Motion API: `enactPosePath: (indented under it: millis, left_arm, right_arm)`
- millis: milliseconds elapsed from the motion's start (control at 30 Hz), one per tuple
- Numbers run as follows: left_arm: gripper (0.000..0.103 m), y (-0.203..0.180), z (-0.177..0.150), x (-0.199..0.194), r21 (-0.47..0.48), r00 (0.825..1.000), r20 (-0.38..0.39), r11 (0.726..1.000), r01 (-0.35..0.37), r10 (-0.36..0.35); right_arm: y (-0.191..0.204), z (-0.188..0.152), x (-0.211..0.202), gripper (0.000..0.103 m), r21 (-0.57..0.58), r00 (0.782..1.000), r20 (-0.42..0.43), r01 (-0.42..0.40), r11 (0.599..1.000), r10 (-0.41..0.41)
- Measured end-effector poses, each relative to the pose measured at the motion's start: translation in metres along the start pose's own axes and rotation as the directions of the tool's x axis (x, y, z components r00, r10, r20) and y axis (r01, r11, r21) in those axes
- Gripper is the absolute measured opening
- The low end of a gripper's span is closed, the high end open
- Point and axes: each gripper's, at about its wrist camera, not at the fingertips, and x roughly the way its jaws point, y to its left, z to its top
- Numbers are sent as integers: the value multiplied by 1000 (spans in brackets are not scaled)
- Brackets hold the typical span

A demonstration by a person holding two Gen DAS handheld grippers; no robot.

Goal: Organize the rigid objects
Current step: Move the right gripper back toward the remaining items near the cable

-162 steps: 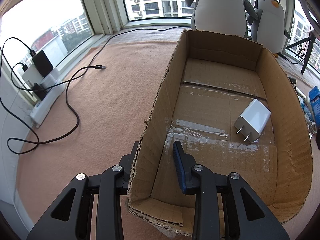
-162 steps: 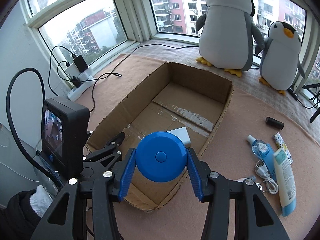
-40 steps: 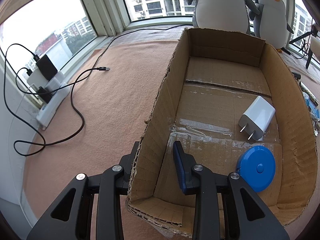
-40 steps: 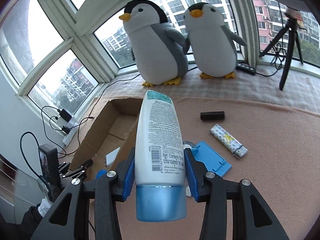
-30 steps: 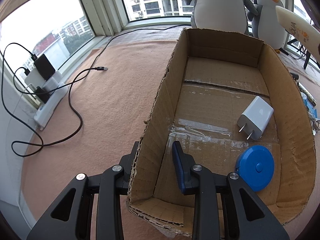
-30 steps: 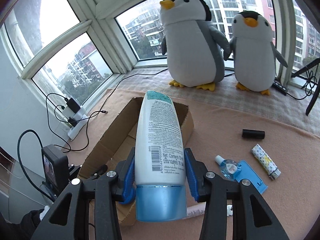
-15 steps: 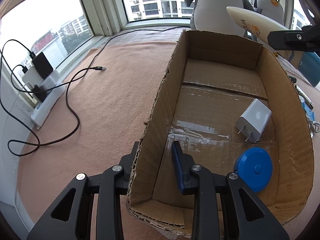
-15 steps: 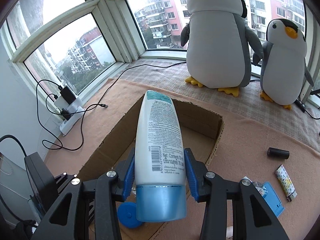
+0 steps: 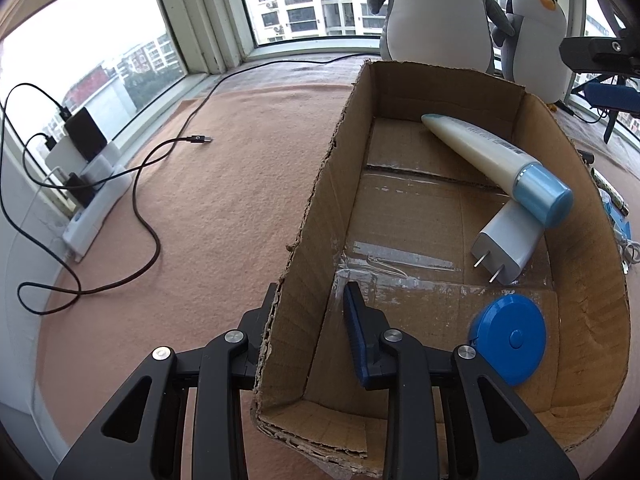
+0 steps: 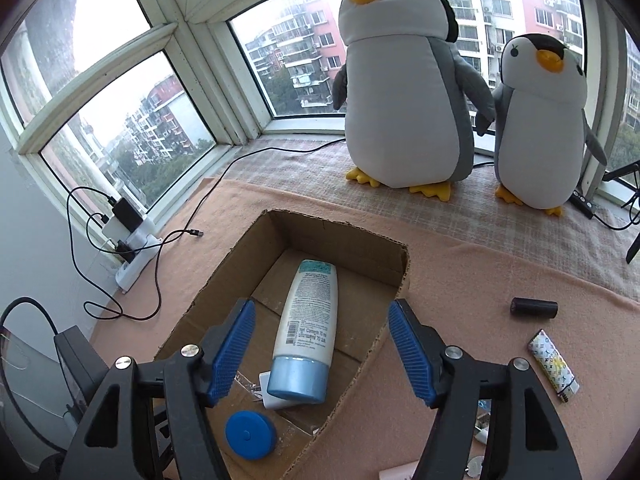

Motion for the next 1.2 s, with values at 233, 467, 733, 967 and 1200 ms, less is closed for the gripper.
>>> enactPosePath:
  millis: [233, 467, 733, 967, 1200]
  left_arm:
    - [28, 0, 0, 0, -2, 1000, 1, 1000, -1, 1]
    - [28, 0, 0, 0, -3, 1000, 0, 1000, -4, 4]
    - [28, 0, 0, 0, 0, 1000, 0, 1000, -5, 5]
    - [28, 0, 0, 0, 2, 1000, 0, 1000, -9, 9]
    - [28, 1, -1, -1, 4, 1000, -4, 1000, -18, 18]
  right_arm:
    - [-27, -12, -40, 65, 25, 1000, 11, 19, 1000, -20]
    - [-64, -31, -77, 65, 77, 998, 10, 59, 995, -60]
    - [-109, -62, -86, 60, 112, 992, -44, 122, 986, -118]
    - [-125, -88, -67, 41, 40, 980, -136, 154, 987, -147]
    - [-147, -102, -47, 33, 57, 966, -186, 195, 979, -181]
